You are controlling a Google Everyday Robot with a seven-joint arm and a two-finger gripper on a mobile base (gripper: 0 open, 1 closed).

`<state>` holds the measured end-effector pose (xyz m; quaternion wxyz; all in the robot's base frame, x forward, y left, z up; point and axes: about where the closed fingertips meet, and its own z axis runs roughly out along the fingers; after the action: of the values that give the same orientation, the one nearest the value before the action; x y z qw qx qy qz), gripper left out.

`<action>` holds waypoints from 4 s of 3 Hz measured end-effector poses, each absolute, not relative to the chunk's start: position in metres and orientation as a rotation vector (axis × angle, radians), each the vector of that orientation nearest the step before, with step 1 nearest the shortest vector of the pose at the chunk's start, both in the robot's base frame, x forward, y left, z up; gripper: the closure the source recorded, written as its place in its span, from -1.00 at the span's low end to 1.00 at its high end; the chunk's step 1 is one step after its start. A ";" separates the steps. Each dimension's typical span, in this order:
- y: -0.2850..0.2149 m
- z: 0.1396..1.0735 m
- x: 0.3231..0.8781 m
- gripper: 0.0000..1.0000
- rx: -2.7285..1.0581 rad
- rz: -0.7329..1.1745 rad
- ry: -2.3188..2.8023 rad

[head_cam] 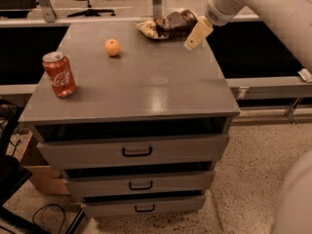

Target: Move brown chip bag near coke can

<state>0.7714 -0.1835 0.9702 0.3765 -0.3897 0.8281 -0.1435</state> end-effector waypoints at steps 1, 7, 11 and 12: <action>-0.169 0.954 0.817 -1.00 -1.008 -0.308 2.094; -0.092 0.933 0.926 -1.00 -0.863 -0.099 1.832; -0.084 0.899 0.911 -1.00 -1.163 -0.168 1.923; -0.084 0.899 0.911 -1.00 -1.163 -0.167 1.923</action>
Offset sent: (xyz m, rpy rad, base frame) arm 0.1324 0.0404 -0.0091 0.1351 -0.0811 0.1309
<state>0.9114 -0.0843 0.8989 0.4296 -0.4662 0.7704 -0.0671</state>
